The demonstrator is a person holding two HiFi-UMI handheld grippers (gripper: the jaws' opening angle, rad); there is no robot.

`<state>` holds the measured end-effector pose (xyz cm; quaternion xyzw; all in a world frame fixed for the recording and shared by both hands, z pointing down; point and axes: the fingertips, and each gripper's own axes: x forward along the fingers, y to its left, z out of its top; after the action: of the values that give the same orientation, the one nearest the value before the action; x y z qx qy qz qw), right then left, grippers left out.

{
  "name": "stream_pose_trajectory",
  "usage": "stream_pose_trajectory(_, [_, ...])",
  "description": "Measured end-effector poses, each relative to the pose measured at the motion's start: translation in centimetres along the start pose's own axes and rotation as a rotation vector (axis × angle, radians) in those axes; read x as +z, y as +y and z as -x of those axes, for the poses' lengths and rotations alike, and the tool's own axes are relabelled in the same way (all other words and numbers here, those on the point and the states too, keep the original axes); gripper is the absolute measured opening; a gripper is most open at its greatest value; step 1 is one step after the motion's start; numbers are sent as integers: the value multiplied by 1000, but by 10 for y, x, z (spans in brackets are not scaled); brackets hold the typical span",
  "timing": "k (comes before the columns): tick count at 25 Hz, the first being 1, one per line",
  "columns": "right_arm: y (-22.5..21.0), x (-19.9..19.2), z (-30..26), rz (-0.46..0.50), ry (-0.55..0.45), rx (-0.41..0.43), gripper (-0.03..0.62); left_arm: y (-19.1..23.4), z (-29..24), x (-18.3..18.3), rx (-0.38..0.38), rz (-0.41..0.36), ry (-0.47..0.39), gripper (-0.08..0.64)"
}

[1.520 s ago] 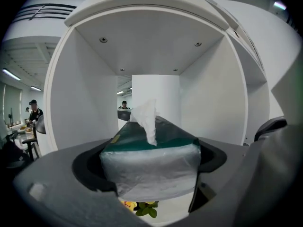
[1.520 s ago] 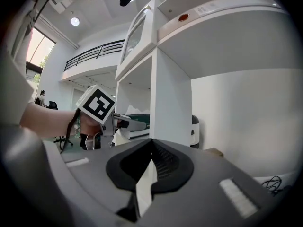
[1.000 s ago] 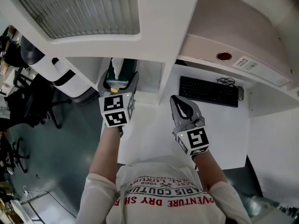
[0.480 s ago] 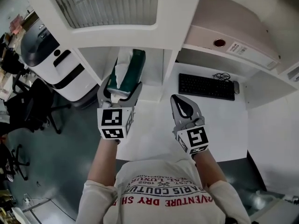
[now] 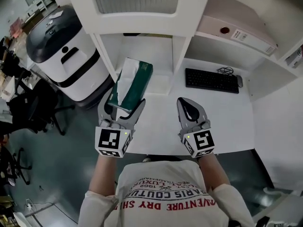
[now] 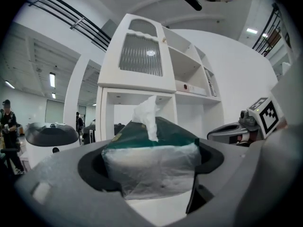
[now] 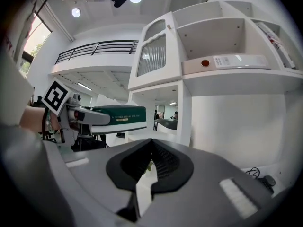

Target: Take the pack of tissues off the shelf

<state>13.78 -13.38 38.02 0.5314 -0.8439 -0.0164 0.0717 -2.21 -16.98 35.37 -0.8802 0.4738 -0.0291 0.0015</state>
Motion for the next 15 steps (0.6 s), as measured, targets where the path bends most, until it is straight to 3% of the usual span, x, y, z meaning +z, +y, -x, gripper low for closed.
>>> stream_pose_trajectory(8, [38, 9, 33, -13, -65, -12, 0, -10, 67, -6, -76, 7, -43, 437])
stream_pose_trajectory(15, [65, 16, 50, -22, -115, -10, 0, -4, 101, -15, -48, 30, -53, 437])
